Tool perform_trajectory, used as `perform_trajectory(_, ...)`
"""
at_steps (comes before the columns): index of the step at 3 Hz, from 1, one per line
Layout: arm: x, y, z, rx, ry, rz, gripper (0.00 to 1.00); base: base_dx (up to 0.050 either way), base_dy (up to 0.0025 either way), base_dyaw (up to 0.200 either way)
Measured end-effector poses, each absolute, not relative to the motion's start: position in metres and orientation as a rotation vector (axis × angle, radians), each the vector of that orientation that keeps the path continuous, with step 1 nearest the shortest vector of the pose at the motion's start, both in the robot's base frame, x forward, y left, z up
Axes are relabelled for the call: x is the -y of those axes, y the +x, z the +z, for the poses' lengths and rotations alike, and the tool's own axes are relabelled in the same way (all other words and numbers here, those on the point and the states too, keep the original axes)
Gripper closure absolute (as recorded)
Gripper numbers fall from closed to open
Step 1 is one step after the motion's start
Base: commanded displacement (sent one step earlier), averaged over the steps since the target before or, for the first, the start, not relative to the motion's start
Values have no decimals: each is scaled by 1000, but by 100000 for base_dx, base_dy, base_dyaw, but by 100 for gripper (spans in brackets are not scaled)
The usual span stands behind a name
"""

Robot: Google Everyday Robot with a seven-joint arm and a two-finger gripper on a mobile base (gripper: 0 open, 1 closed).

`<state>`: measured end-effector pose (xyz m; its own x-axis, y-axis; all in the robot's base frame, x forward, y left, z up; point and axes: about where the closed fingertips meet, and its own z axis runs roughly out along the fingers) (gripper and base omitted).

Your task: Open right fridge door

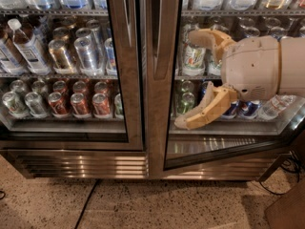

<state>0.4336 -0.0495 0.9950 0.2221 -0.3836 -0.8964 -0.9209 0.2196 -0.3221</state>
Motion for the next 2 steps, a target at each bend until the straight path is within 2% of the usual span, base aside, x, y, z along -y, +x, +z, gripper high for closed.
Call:
perform_trajectory(1,38,439,1018,-1486,-1440,360,0,0,0,0)
perform_trajectory(2,22,435,1037,-1512,-1495,265,0,0,0,0)
